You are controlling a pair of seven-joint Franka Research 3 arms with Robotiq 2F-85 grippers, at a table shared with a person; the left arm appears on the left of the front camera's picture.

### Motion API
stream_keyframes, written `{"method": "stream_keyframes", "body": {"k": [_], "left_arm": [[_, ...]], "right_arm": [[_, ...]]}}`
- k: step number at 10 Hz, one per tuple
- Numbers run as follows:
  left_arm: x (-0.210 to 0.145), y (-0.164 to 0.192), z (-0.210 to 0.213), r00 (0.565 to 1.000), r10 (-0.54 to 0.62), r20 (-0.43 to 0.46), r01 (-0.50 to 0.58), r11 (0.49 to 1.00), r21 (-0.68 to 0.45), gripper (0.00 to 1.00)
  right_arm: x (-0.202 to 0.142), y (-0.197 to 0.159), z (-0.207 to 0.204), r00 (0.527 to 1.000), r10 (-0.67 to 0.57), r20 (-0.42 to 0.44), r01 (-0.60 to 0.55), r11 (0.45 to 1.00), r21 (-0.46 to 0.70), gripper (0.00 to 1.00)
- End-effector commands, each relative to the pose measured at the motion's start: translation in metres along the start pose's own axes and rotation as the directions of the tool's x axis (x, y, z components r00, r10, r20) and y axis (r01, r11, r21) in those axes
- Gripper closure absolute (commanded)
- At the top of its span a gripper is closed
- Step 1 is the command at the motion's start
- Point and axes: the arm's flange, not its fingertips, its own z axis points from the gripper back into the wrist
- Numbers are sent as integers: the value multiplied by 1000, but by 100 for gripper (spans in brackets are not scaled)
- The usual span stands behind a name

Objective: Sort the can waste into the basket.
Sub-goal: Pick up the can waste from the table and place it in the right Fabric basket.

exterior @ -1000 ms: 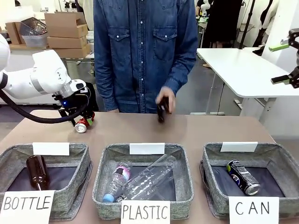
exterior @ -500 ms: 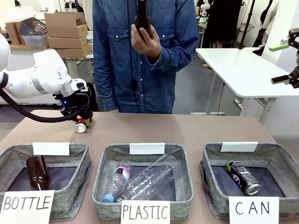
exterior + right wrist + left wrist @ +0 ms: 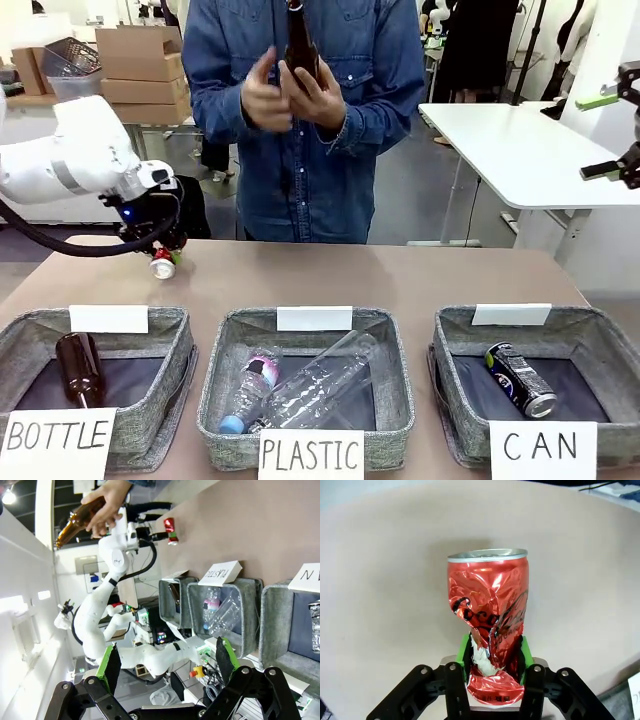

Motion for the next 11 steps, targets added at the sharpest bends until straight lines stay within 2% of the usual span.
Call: {"method": "stream_keyframes", "body": {"k": [1, 3, 5, 7, 8, 9, 10, 11], "left_arm": [[-53, 12, 50, 999, -43, 32, 44, 999, -21, 100], [-124, 19, 106, 984, -140, 111, 151, 984, -99, 100], [-214, 10, 150, 936, -270, 227, 308, 939, -155, 100], [-298, -3, 178, 854, -402, 330, 466, 873, -142, 100], [-329, -8, 189, 798, -414, 438, 506, 855, -111, 100], [-332, -3, 193, 778, -410, 476, 522, 843, -127, 100], [-276, -4, 188, 853, -388, 350, 456, 879, -137, 100], [-276, -4, 188, 853, -388, 350, 456, 879, -137, 100]], "right_arm": [[1, 0, 2, 1000, 21, -8, -21, 1000, -4, 0], [1, 0, 2, 1000, 21, -8, -21, 1000, -4, 0], [1, 0, 2, 1000, 21, -8, -21, 1000, -4, 0], [1, 0, 2, 1000, 21, -8, -21, 1000, -4, 0], [1, 0, 2, 1000, 21, -8, -21, 1000, -4, 0], [1, 0, 2, 1000, 21, -8, -21, 1000, -4, 0], [1, 0, 2, 1000, 21, -8, -21, 1000, -4, 0], [1, 0, 2, 1000, 21, -8, -21, 1000, -4, 0]]}}
